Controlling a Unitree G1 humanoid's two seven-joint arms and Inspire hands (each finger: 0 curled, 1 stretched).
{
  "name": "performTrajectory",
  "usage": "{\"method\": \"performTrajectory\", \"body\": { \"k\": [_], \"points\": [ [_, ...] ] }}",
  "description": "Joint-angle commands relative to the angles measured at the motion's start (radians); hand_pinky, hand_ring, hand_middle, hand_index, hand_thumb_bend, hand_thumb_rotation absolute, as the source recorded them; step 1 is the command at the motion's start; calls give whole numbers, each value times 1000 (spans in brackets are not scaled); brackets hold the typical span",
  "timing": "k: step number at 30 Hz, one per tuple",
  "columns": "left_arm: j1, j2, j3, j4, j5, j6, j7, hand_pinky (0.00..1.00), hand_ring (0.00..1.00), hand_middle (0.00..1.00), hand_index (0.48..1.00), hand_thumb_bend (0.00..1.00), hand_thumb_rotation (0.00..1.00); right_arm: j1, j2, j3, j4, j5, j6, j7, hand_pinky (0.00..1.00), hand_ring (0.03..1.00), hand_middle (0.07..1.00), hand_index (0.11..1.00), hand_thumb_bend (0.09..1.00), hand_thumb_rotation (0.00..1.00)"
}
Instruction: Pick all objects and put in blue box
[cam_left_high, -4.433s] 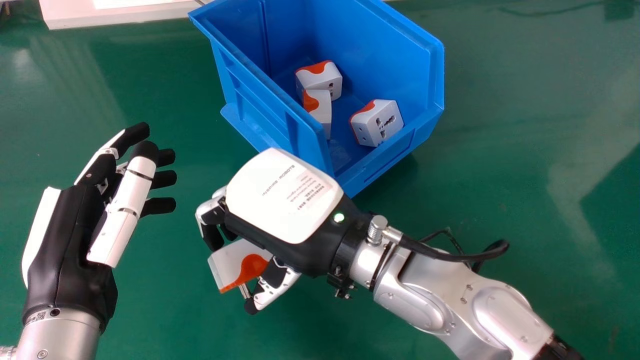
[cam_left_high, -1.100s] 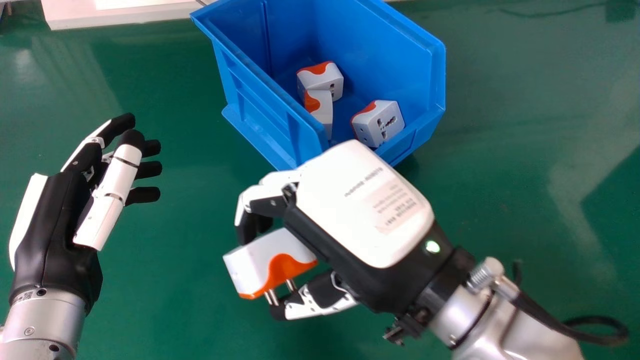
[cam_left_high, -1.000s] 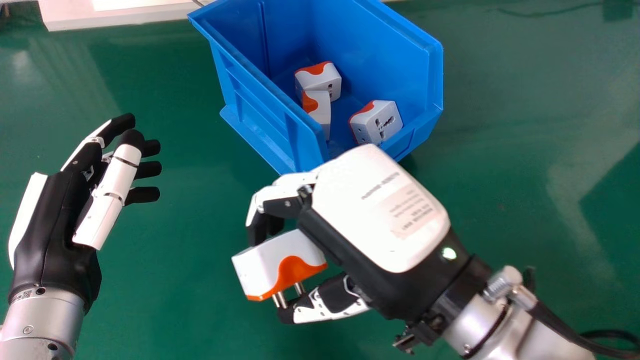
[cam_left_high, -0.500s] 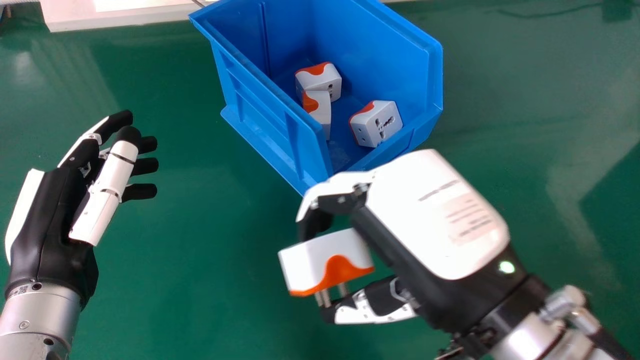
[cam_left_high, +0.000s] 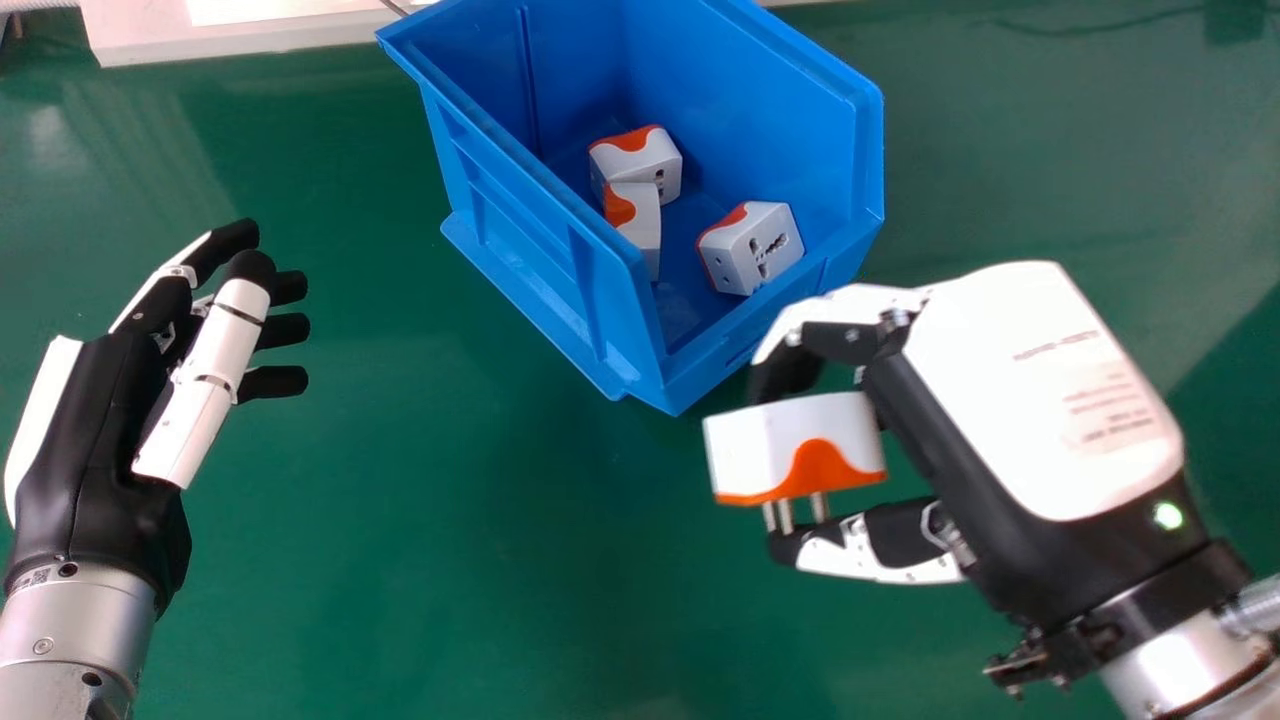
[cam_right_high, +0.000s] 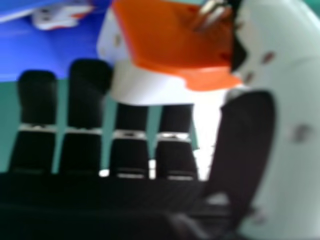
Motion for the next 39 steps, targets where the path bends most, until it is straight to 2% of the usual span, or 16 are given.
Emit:
{"method": "performTrajectory", "body": {
  "k": [1, 7, 13, 26, 33, 39],
  "points": [
    [-8, 12, 9, -6, -5, -4, -1, 672, 764, 789, 865, 401, 738, -37, 10, -26, -9, 5, 14, -17, 333, 435, 541, 500, 493, 0],
    [-1, 11, 8, -11, -4, -7, -3, 672, 764, 790, 864, 400, 737, -153, -8, -56, 71, -2, 57, -9, 337, 437, 540, 505, 494, 0],
    [3, 11, 5, -12, -1, -11, -3, 672, 765, 790, 864, 400, 737, -264, -7, -38, 170, -28, 80, -29, 337, 438, 538, 509, 494, 0],
    [9, 7, 4, -18, -8, -13, -6, 672, 765, 790, 863, 400, 736, -515, -17, 62, 427, -91, 116, -70, 342, 433, 530, 511, 494, 0],
    [15, 8, -1, -20, -5, -18, -4, 672, 765, 790, 864, 400, 736, -640, -27, 112, 536, -107, 147, -54, 343, 434, 529, 506, 495, 0],
    [20, 10, -1, -22, -2, -21, -4, 672, 765, 790, 864, 401, 735, -773, -14, 168, 661, -124, 172, -77, 342, 434, 529, 488, 495, 0]
  ]
}}
